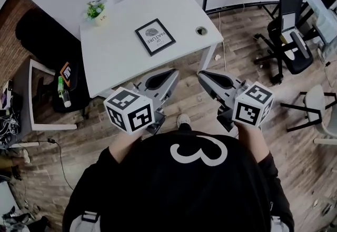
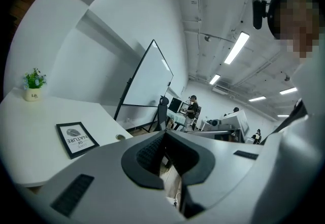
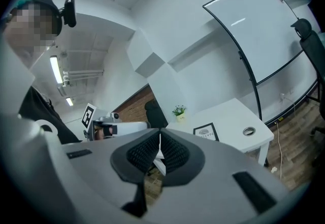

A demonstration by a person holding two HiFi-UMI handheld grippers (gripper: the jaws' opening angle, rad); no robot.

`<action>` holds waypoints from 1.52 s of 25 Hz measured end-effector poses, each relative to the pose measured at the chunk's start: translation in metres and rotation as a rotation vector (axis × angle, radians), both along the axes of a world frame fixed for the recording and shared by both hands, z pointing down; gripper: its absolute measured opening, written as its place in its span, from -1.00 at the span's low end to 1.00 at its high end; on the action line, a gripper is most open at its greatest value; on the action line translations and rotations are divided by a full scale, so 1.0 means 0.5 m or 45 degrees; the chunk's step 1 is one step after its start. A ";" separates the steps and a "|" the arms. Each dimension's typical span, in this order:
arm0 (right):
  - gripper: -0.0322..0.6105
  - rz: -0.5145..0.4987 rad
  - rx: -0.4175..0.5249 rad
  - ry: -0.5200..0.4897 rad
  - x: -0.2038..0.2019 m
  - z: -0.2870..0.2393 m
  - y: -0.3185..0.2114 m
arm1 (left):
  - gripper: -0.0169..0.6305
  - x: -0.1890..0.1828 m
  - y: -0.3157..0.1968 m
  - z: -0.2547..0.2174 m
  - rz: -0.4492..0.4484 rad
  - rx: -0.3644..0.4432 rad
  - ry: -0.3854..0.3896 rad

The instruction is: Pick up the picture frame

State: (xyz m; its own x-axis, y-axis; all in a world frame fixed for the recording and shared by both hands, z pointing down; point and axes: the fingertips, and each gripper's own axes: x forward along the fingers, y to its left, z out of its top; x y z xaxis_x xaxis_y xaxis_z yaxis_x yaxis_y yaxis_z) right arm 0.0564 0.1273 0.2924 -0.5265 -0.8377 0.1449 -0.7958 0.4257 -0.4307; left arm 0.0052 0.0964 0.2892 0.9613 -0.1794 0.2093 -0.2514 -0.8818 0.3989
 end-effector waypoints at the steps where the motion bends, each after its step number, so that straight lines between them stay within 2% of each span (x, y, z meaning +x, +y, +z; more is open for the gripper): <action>1: -0.82 -0.007 -0.004 0.002 0.005 0.003 -0.019 | -0.90 0.004 -0.017 0.003 -0.006 0.001 0.000; 8: -0.82 -0.041 -0.029 0.002 0.043 0.010 -0.186 | -0.90 0.016 -0.192 0.007 -0.098 -0.006 0.010; 14: -0.82 -0.082 -0.016 0.027 0.041 0.001 -0.271 | -0.90 0.007 -0.273 0.009 -0.138 -0.010 0.028; 17: -0.82 -0.090 -0.001 0.034 0.036 -0.008 -0.292 | -0.90 -0.003 -0.292 0.008 -0.145 0.020 0.016; 22: -0.82 -0.109 -0.018 0.046 0.025 0.003 -0.303 | -0.90 -0.024 -0.311 0.017 -0.185 -0.023 0.053; 32: -0.82 -0.204 -0.059 0.062 -0.006 0.025 -0.350 | -0.90 -0.047 -0.336 0.046 -0.270 -0.056 0.039; 38: -0.82 -0.281 -0.073 0.052 0.008 0.033 -0.390 | -0.90 -0.029 -0.369 0.054 -0.310 -0.078 0.010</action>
State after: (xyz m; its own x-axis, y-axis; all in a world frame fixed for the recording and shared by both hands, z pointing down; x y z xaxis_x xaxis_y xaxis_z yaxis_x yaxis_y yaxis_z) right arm 0.0604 -0.0677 0.3089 -0.6886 -0.6928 0.2140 -0.7036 0.5670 -0.4284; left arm -0.0095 -0.0881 0.3164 0.8928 -0.3930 0.2200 -0.4503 -0.7697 0.4525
